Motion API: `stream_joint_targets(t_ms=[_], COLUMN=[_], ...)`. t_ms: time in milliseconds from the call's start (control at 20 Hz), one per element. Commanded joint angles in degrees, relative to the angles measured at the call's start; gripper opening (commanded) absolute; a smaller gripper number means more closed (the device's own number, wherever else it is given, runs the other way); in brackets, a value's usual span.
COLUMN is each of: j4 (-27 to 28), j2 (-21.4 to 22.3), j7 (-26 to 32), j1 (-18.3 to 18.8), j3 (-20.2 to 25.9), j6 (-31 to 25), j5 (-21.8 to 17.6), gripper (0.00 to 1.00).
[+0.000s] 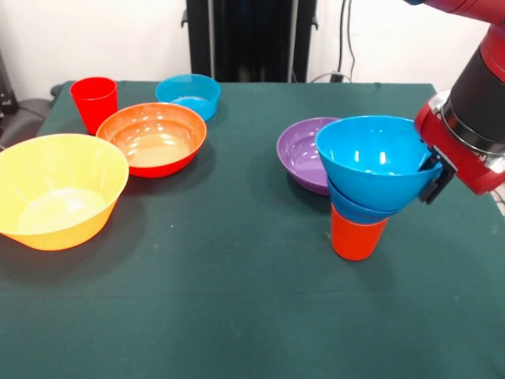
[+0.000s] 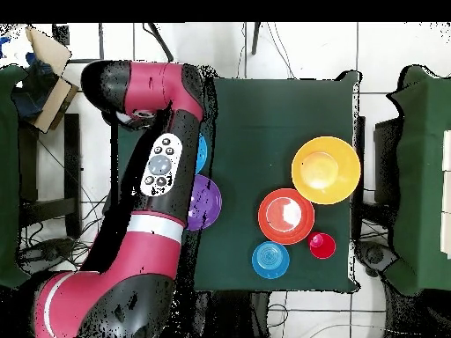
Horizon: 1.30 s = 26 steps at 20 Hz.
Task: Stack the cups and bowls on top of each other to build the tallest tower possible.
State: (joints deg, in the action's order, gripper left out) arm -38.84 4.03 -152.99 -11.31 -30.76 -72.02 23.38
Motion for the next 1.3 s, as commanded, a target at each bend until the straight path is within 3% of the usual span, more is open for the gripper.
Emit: stream_joint_targets(t_ms=[50,350,400,550,750,1300], j4=[-7.1,-8.2,-8.5,-9.8,-8.8,-8.8], j2=[1.9,2.4,2.6,3.1,2.8,3.7], j7=[8.0,8.7,8.7,7.3,5.8,7.4], j1=[0.8,0.8,0.8,0.6,0.7,1.3], j3=[5.9,5.8,5.9,6.1,5.8,6.9], j6=[3.4,3.6,3.8,6.1,4.8,5.0], j5=[-5.7,-6.1,-6.1,-5.7,-5.2,-4.9], gripper=[0.00,0.00,1.00,1.00,1.00,1.00])
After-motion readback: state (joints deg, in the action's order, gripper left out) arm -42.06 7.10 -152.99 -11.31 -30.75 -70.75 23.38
